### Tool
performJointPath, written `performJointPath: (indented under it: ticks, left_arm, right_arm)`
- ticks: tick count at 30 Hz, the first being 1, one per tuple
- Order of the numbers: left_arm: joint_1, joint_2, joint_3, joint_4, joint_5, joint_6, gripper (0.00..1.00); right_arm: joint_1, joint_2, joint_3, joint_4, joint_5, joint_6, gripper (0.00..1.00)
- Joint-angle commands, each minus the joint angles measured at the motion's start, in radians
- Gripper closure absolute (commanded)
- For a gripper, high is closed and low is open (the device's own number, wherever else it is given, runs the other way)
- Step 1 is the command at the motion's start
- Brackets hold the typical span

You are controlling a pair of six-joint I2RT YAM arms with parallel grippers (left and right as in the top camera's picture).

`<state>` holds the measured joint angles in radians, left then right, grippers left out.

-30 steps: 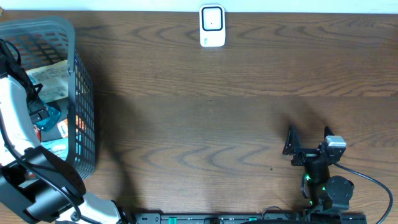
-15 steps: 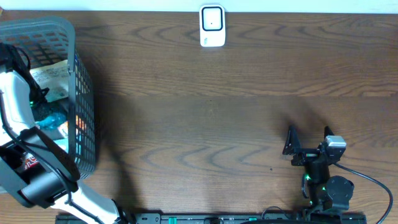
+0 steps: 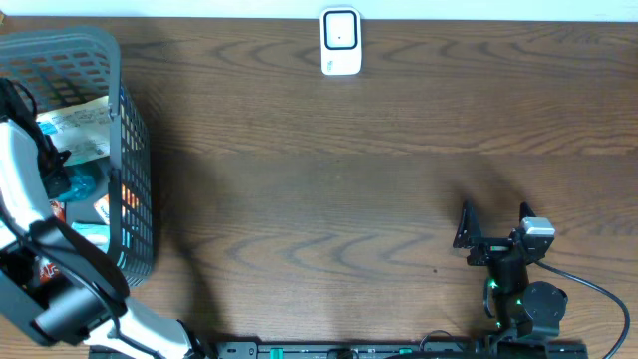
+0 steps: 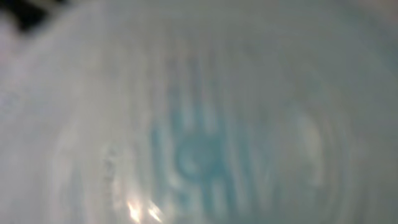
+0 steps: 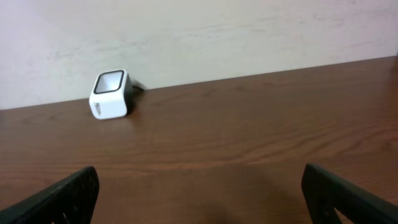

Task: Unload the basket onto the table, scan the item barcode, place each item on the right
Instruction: 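Reach the left gripper into the basket and grasp the teal mouthwash bottle, then carry the mouthwash bottle to the table center and release it upright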

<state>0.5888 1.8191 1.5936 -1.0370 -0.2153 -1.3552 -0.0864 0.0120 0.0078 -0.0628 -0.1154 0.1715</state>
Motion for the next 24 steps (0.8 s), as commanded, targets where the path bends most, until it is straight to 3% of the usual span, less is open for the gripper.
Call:
performJointPath:
  ticks: [1,8,15,20,24]
  left_arm:
    - [0.004,-0.146,0.01,0.017,-0.04,0.066,0.77]
    - [0.003,-0.375,0.01,0.026,-0.012,0.069,0.77]
    - [-0.023,-0.616,0.01,0.082,0.214,0.071,0.77]
    - [-0.156,-0.728,0.01,0.127,0.314,0.088,0.77]
    - [-0.35,-0.739,0.008,0.122,0.32,0.144,0.77]
  right_arm:
    - [0.006,-0.005,-0.002,-0.002,0.001,-0.008,0.01]
    - [0.006,-0.005,-0.002,-0.002,0.001,-0.008,0.01]
    - [0.006,-0.005,-0.002,-0.002,0.001,-0.008,0.01]
    - [0.006,-0.005,-0.002,-0.002,0.001,-0.008,0.01]
    - [0.006,-0.005,-0.002,-0.002,0.001,-0.008,0.01]
